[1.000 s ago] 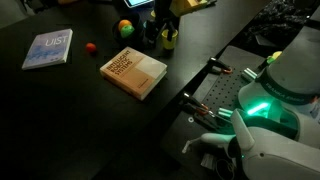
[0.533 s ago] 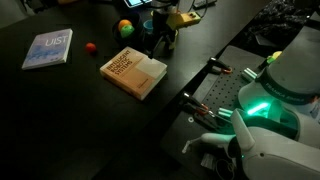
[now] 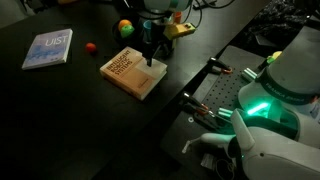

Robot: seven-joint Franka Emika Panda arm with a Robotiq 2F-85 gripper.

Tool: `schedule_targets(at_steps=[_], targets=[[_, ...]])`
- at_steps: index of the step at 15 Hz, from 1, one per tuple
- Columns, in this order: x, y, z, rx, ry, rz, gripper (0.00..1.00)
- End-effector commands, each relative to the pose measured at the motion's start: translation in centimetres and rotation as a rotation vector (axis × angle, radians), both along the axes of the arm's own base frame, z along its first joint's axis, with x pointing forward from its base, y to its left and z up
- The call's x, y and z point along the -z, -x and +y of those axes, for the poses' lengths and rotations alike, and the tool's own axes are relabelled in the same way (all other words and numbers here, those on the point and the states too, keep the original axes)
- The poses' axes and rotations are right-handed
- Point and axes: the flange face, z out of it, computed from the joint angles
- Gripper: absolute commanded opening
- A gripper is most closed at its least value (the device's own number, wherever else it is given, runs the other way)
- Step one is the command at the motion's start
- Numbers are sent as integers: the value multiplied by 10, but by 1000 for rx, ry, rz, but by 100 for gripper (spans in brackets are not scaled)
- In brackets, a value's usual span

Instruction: Open the white and orange book then flip some pages.

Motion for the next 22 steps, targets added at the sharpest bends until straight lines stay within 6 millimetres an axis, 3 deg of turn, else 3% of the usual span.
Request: schedule_targets(at_steps=[1,7,22], targets=[[7,-10,6,-6,-29,-6,100],[5,-18,14,4,-43,-2,100],[-28,-37,22,50,-77,23,100]])
